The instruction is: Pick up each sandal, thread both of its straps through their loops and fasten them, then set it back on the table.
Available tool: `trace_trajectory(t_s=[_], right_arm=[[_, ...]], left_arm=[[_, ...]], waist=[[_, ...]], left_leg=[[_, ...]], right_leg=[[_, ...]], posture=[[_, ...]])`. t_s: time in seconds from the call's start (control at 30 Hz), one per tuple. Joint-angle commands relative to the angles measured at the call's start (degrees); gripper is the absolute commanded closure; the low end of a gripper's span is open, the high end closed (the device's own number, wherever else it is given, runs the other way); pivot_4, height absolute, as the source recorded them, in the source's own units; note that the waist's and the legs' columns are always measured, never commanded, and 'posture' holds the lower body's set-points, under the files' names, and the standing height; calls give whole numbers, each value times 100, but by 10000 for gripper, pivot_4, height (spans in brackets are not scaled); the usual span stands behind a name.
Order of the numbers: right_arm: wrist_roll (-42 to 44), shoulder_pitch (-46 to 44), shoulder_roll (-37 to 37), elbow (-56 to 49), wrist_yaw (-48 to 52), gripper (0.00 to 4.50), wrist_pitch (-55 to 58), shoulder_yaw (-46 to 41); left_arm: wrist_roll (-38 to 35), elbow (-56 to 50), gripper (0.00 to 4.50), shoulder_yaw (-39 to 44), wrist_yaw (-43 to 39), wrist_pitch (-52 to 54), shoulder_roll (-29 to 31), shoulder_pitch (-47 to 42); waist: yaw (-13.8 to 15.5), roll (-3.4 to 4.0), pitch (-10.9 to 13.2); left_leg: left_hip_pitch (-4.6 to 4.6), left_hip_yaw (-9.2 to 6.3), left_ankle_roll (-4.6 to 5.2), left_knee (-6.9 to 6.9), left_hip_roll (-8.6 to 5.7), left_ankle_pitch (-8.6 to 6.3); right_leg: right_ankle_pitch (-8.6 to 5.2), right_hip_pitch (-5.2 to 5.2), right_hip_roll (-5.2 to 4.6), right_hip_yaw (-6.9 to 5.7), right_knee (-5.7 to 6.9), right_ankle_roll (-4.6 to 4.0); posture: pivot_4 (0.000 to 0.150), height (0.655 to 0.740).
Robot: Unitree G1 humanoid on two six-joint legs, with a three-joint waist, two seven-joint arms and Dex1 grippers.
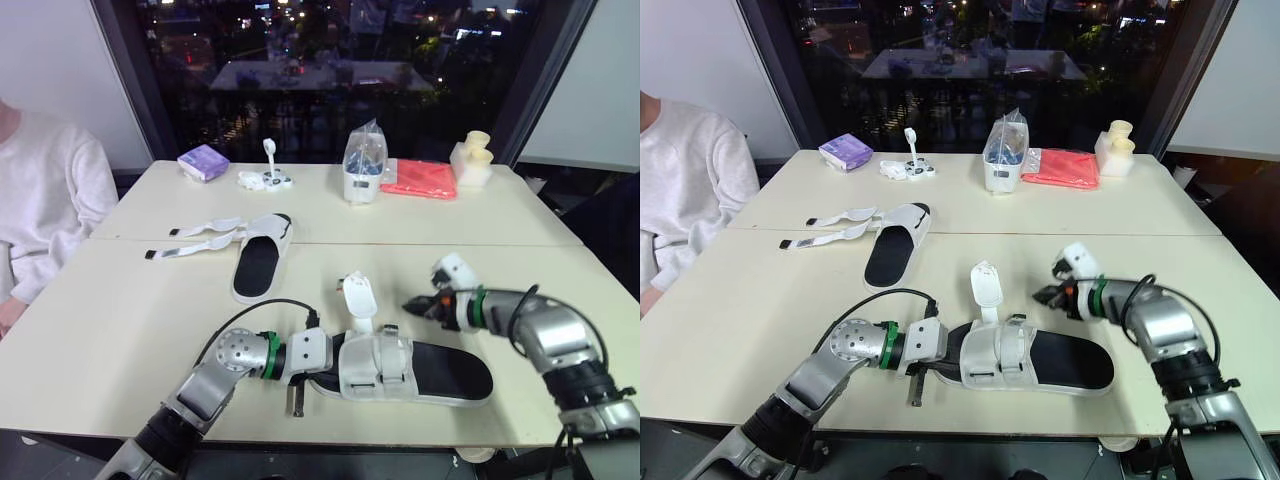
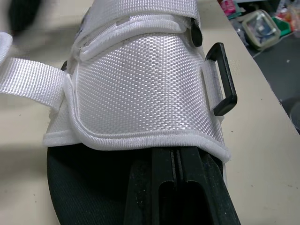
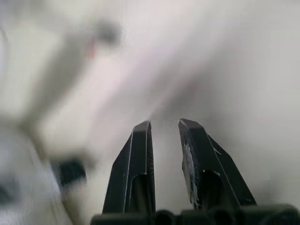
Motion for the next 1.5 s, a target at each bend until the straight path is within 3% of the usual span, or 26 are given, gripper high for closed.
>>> trace_trajectory(t_s=[0.03, 0.17, 0.27, 0.4, 0.87, 1.13, 1.5], right_arm=[[570, -347, 42, -366, 100, 35755, 663, -471], [875, -481, 131, -505, 109, 35755, 1226, -525], [1118, -474, 283, -498, 275, 27268, 1588, -352], [1311, -572, 459, -314, 446, 8361, 1916, -236], [1544, -994, 1196, 124, 853, 8361, 2150, 265], [1482, -1650, 2026, 1533, 909, 8361, 1835, 99], [1543, -2066, 2093, 1615, 955, 8361, 1805, -82]], left_arm=[[411, 481, 45000, -330, 14, 207, 98, 188], [410, 513, 45000, -321, 11, 196, 92, 167], [410, 534, 45000, -334, 0, 147, 75, 151], [423, 557, 45000, -337, -15, 115, 78, 134], [440, 562, 45000, -294, 9, 93, 122, 155], [453, 440, 45000, -280, 73, 137, 163, 243], [421, 387, 45000, -279, 130, 162, 160, 285]], waist=[[5, 0, 0], [-5, 0, 0], [-5, 1, 1], [-4, 2, 1], [-11, 2, 1], [-18, 4, 0], [-40, 5, 1]], left_leg=[[0, -2, 0, -1, 1, 0], [1, -2, 0, -1, 1, 0], [0, -2, 0, -1, 1, 0], [0, -1, 0, -1, 1, 0], [1, -1, 0, -1, 0, 0], [2, 0, 0, -1, 0, 0], [2, 2, -2, -2, -4, -1]], right_leg=[[0, 0, -1, -5, -1, 0], [0, 0, -17, -7, -1, -1], [0, -2, -20, -7, -1, -1], [0, -2, -19, -7, -1, -1], [1, -4, -18, -7, 3, 0], [2, -8, -15, -8, 11, 0], [2, -12, -22, -8, 12, 0]], posture=[[1500, 7400], [1500, 7400], [1500, 7400], [1500, 7400], [1500, 7400], [1500, 7400], [1500, 7400]])
